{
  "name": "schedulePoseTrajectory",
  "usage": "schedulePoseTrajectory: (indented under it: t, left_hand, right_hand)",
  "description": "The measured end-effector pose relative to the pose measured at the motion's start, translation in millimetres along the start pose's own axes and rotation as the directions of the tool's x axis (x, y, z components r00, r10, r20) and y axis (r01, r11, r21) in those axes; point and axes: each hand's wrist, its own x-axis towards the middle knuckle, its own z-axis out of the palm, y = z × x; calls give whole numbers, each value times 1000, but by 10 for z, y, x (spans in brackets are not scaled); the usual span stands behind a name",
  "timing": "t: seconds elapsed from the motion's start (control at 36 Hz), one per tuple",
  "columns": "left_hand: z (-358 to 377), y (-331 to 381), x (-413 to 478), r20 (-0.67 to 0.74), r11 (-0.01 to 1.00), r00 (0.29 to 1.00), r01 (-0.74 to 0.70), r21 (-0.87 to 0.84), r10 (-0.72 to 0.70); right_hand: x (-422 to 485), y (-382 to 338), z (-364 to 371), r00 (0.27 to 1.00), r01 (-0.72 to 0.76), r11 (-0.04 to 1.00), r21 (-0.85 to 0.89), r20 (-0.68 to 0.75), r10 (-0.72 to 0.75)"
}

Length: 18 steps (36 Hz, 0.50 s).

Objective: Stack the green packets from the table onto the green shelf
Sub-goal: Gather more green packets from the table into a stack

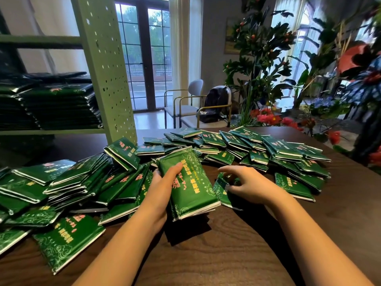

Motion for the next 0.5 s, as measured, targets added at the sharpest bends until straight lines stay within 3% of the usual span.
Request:
schedulePoseTrajectory:
  t: [0.22,0.5]
  left_hand:
    - [-3,23,-13,-18,999,1000,11,-45,-12]
    - [0,24,-21,-17,999,1000,14,-38,-15]
  right_hand:
    - [-11,32,-20,982,-122,983,-138,126,139]
    - [-41,100,-57,953,-285,938,-198,48,300]
